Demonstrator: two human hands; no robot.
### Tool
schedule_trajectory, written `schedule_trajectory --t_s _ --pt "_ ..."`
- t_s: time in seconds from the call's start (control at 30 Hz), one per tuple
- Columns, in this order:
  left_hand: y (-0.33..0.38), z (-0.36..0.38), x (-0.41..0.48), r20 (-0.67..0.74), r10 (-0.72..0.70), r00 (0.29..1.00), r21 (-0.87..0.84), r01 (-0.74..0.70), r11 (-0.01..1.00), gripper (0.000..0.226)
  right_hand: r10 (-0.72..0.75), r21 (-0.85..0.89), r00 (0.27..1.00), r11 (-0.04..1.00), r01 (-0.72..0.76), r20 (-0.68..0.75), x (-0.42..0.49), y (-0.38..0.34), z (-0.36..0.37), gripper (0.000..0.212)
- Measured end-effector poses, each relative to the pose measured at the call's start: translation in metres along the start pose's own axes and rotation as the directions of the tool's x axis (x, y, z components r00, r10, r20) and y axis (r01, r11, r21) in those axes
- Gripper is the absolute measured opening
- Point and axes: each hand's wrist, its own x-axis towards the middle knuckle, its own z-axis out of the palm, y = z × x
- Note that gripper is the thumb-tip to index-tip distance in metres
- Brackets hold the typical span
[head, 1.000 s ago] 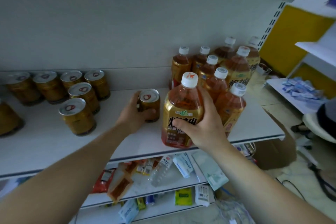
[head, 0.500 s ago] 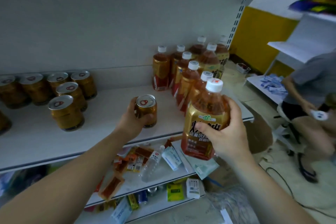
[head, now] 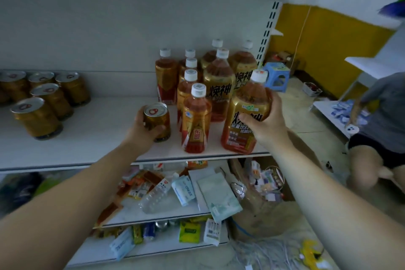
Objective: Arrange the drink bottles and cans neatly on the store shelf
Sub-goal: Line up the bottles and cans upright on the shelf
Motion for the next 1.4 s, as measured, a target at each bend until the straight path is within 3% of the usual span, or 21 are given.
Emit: schedule_trajectory --t_s 0.13,0.23,0.37,0.5,0.77,1.0,1.17,1.27,1.4 --pt "0.004 0.004 -0.003 -0.039 -0.004 0.999 0.001 0.004 1.000 0.070 -0.036 -0.144 0.999 0.989 0.039 0.024 0.010 0.014 -0.005 0.102" --pt "0.010 0.007 -0.005 -0.056 0.018 0.998 -0.008 -0.019 1.000 0.067 -0.091 -0.169 0.994 0.981 0.099 0.051 0.023 0.018 -0.007 0.100" --pt "0.013 0.003 -0.002 -0.058 0.023 0.998 0.016 -0.022 1.000 0.068 -0.042 -0.172 0.998 0.984 0.050 0.052 0.053 0.021 -0.007 0.098" --pt "0.011 0.005 -0.001 -0.075 0.014 0.997 0.018 -0.012 1.000 0.069 -0.041 -0.295 0.999 0.954 0.049 0.036 0.074 0.030 -0.012 0.098" --pt "0.004 0.000 0.004 -0.062 0.008 0.998 0.037 -0.006 0.999 0.072 -0.050 -0.228 0.998 0.972 0.055 0.026 0.099 0.046 -0.004 0.089" --pt "0.004 -0.002 0.004 -0.032 -0.029 0.999 -0.015 0.028 0.999 0.078 -0.037 -0.157 0.998 0.987 0.046 0.056 0.138 0.080 0.012 0.104" --pt "0.005 -0.007 -0.001 -0.052 -0.005 0.999 0.017 0.006 1.000 0.073 0.025 -0.266 1.000 0.964 -0.026 -0.007 0.106 0.027 0.008 0.105" --pt "0.002 -0.019 -0.010 -0.037 -0.011 0.999 0.040 0.012 0.999 0.074 -0.166 -0.327 0.985 0.935 0.139 -0.056 0.081 -0.024 0.013 0.088" --pt "-0.008 -0.049 -0.022 -0.047 -0.037 0.998 0.006 0.038 0.999 0.074 -0.385 -0.345 0.909 0.840 0.418 0.161 0.052 -0.093 0.052 0.071"
